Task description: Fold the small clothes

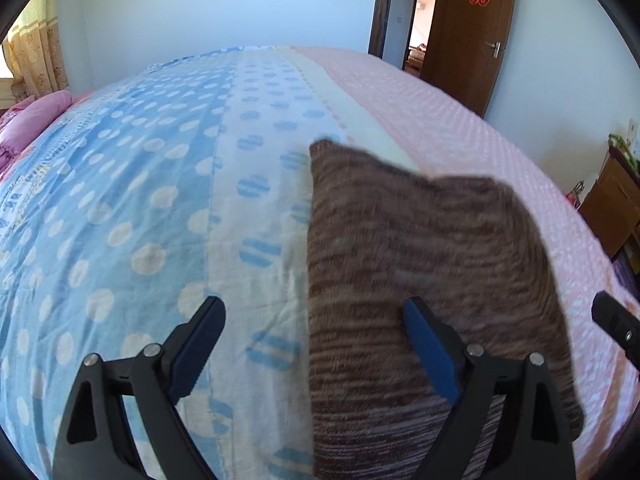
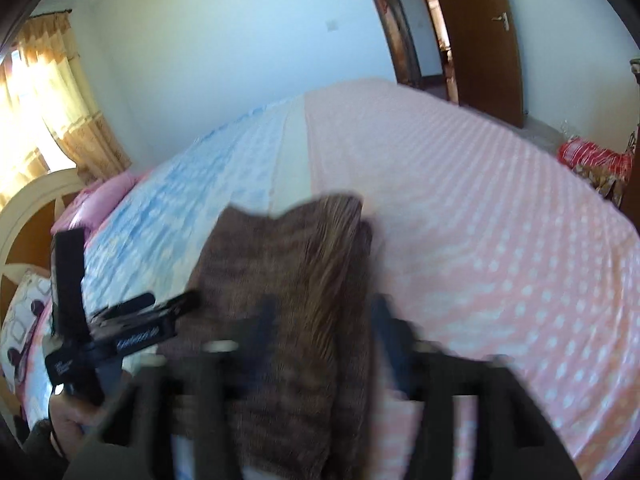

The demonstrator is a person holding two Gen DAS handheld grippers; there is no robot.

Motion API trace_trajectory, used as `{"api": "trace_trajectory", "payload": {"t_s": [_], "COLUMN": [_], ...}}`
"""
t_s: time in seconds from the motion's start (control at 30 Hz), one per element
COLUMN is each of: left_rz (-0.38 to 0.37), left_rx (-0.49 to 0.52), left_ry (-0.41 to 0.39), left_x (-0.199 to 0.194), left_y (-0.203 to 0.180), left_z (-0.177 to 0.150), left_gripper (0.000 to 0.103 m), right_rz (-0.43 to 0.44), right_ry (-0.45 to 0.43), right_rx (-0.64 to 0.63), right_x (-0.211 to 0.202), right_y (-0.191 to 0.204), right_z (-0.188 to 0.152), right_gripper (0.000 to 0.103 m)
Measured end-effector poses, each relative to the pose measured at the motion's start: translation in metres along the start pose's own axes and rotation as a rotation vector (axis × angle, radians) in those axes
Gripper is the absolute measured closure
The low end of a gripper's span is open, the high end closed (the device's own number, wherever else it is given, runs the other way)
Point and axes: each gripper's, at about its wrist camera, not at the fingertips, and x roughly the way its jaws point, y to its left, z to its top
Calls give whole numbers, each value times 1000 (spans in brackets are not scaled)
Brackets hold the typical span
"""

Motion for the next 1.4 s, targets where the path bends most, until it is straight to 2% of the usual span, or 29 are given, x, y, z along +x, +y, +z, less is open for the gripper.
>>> {"api": "trace_trajectory", "payload": {"t_s": [0.1, 0.13, 0.17, 0.2, 0.23, 0.3, 0.33, 0.4, 0.47, 0.57, 0.63, 0.7, 0.77, 0.9, 0.93, 1.0, 1.03, 1.07, 1.13, 1.2, 1.3, 1.4], "left_rz": [-19, -7, 0, 14, 35, 92, 112, 49, 24, 40, 69, 65, 40, 22, 20, 13, 7, 2, -3, 1, 7, 25], "left_rx": [4, 9, 13, 8, -7, -44, -74, -165, -232, -251, -219, -214, -230, -238, -239, -243, -247, -249, -241, -208, -102, -78], "left_ry": [-43, -50, -54, -57, -54, -26, 1, 15, 21, 15, 16, 20, 24, 19, 18, 13, 11, 9, 15, 29, 58, 69], "left_x": [-3, 0, 5, 11, 20, 40, 49, 59, 60, 62, 64, 66, 68, 67, 66, 65, 65, 64, 62, 59, 49, 39], "left_y": [-13, -19, -23, -26, -27, -20, -13, 6, 19, 20, 12, 12, 16, 19, 19, 19, 19, 20, 19, 15, 4, -2], "left_z": [22, 29, 34, 38, 41, 40, 37, 29, 28, 26, 28, 28, 28, 27, 26, 25, 25, 24, 22, 18, 10, 9], "left_gripper": [11, 11, 11, 11, 11, 11, 10, 8, 4, 0, 0, 0, 0, 0, 0, 0, 0, 0, 0, 0, 0, 0], "right_rz": [11, 0, -18, -41, -67, -48, -40, -36, -82, -107, -88, -62, -54, -12, 10, 48, 55, 53, 52, 125, 118, 120], "right_ry": [-1, 15, 39, 73, 107, 175, 198, 204, 164, 145, 157, 162, 154, 44, 26, -12, -33, -51, -32, -9, -26, -14], "right_rx": [8, 2, -17, -37, -43, -26, -20, -66, -165, -180, -135, -117, -80, 80, 99, 130, 147, 161, 207, 224, 163, 158], "right_x": [21, 33, 47, 63, 80, 110, 118, 132, 140, 159, 168, 162, 144, 71, 56, 37, 33, 31, 36, 40, 35, 38], "right_y": [-3, -2, -1, 0, 0, -5, -6, 0, 10, 5, -4, -8, -17, -38, -38, -37, -36, -36, -37, -39, -30, -28], "right_z": [32, 42, 50, 56, 59, 57, 56, 50, 50, 55, 64, 67, 66, 50, 42, 25, 15, 5, -5, -2, 0, -1], "right_gripper": [25, 28, 44, 54, 71, 81, 91, 93, 94, 94, 94, 93, 83, 80, 77, 58, 43, 40, 40, 40, 40, 40]}}
